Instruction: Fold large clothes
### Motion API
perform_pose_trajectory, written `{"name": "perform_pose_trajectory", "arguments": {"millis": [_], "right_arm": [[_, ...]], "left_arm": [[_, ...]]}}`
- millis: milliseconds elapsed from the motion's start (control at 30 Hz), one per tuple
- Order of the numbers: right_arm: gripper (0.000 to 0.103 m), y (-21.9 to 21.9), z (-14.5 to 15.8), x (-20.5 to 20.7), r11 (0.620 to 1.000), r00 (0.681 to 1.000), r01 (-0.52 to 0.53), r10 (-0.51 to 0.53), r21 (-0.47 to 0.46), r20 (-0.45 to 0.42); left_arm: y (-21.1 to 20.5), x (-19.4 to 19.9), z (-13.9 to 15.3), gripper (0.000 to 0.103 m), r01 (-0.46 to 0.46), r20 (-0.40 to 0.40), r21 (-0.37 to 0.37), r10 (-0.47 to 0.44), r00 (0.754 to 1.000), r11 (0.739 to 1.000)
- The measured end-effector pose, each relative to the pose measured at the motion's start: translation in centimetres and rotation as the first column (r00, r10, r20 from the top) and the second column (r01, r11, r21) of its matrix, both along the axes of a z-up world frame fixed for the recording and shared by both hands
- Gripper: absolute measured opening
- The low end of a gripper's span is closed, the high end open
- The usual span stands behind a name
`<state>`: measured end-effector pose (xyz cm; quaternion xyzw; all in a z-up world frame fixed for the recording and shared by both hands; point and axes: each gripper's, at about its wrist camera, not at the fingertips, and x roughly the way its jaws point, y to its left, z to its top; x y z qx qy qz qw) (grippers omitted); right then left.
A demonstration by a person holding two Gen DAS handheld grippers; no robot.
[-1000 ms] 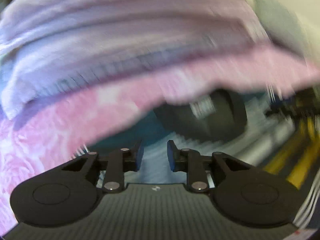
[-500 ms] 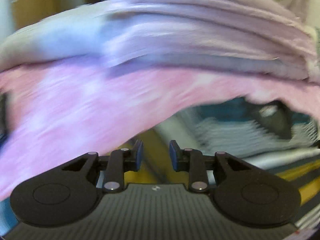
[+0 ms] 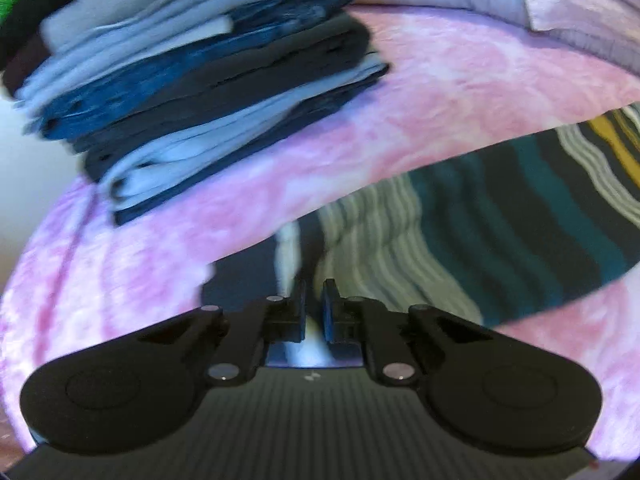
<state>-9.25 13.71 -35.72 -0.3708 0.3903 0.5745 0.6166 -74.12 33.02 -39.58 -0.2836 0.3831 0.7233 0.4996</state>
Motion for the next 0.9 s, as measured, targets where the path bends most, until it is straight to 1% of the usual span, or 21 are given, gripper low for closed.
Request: {"name": "perform_pose_trajectory", "arguments": {"millis": [33,67,100,133,167,233,300,333,367,400,467,500,533,567,600,633,667,700,733,800,900], "right_arm": [[0.043,-0.5,0.4,0.1,1.000,1.000,0.005,-0.005,0.002,0.006],[0.043,-1.0,0.7,0.1,1.000,1.000,0.008,-0.008,0.005,0.008],[0.043,-1.6,1.0,0.1,1.000,1.000,0.004,-0.004,0.013,0.002],[0.043,-2.3,1.1,0.0,1.000,1.000,-0.002,0.002,0.018,0.000],[0.043,-3.2,1.2,-0.1,1.000,1.000,-0.008,0.008,0.022,0.004],[0.043,-5.3,0.9,-0.4,0.999,1.000,-0.025,0.025,0.027,0.009],[0.043,-7.7,0.3,-0.7,1.000,1.000,-0.024,0.023,0.006,0.019],[0.043,-9.2,0.0,-0.7,1.000,1.000,-0.012,0.012,-0.003,0.020],[0.043,-10.5,-0.3,-0.7,1.000,1.000,0.000,0.000,-0.006,0.015],[0.043,-12.3,-0.5,-0.5,1.000,1.000,0.014,-0.014,-0.012,0.007],[0.047,-15.4,-0.9,-0.6,1.000,1.000,0.017,-0.017,-0.010,0.004],[0.049,-17.1,-0.9,-0.8,1.000,1.000,0.004,-0.004,-0.002,0.012],[0.049,-18.6,-0.8,-0.9,1.000,1.000,-0.008,0.008,0.002,0.011],[0.050,-19.9,-0.7,-0.9,1.000,1.000,-0.019,0.019,-0.002,0.002],[0.050,-20.8,-0.6,-0.8,0.999,1.000,-0.030,0.030,-0.030,-0.009],[0.050,-21.5,-0.6,-0.7,0.997,0.999,-0.027,0.026,-0.076,-0.022],[0.050,-22.6,-0.2,-0.4,0.993,0.999,-0.014,0.009,-0.118,-0.044],[0.050,-23.6,0.5,0.0,0.992,0.997,-0.005,-0.005,-0.128,-0.074],[0.050,-24.8,1.6,0.4,0.992,0.994,0.006,-0.019,-0.123,-0.108],[0.050,-26.7,4.3,1.3,0.995,0.986,0.028,-0.044,-0.098,-0.159],[0.051,-28.6,9.2,2.0,0.997,0.976,0.037,-0.049,-0.061,-0.210]], "left_arm": [[-0.5,0.0,0.3,0.010,-0.015,0.011,0.001,0.015,1.000,1.000],[-2.0,-0.3,0.7,0.013,-0.036,0.017,0.001,0.036,0.999,0.999],[-2.7,0.2,0.9,0.023,-0.070,0.005,-0.011,0.070,0.998,0.997],[-3.6,1.3,1.2,0.027,-0.076,0.005,-0.023,0.076,0.997,0.997],[-4.8,2.2,1.8,0.029,-0.048,0.029,-0.030,0.049,0.998,0.998],[-7.7,6.5,2.7,0.032,0.063,0.092,-0.043,-0.059,0.994,0.997],[-10.8,11.4,3.3,0.036,0.172,0.153,-0.072,-0.160,0.975,0.982],[-12.6,14.0,3.7,0.037,0.233,0.188,-0.074,-0.216,0.958,0.970],[-14.9,16.9,4.1,0.042,0.306,0.241,-0.064,-0.283,0.928,0.950],[-16.7,19.1,4.3,0.046,0.357,0.282,-0.055,-0.329,0.901,0.932],[-20.6,23.4,4.1,0.050,0.435,0.365,-0.046,-0.390,0.845,0.899],[-22.1,25.0,3.8,0.050,0.466,0.382,-0.048,-0.415,0.826,0.884],[-23.6,26.5,3.2,0.051,0.485,0.387,-0.068,-0.425,0.818,0.872],[-25.0,27.7,2.2,0.052,0.499,0.397,-0.114,-0.422,0.815,0.859],[-26.4,28.8,1.4,0.052,0.504,0.378,-0.166,-0.417,0.826,0.848],[-27.8,29.6,1.0,0.051,0.491,0.334,-0.206,-0.411,0.848,0.846],[-29.1,30.2,1.2,0.051,0.481,0.306,-0.238,-0.405,0.862,0.844],[-30.2,30.6,1.7,0.051,0.477,0.298,-0.261,-0.400,0.867,0.839],[-31.4,31.0,2.9,0.051,0.473,0.296,-0.269,-0.395,0.870,0.839],[-33.5,31.4,5.8,0.051,0.462,0.295,-0.255,-0.387,0.874,0.849],[-36.2,32.3,12.0,0.052,0.465,0.313,-0.194,-0.395,0.864,0.864]]}}
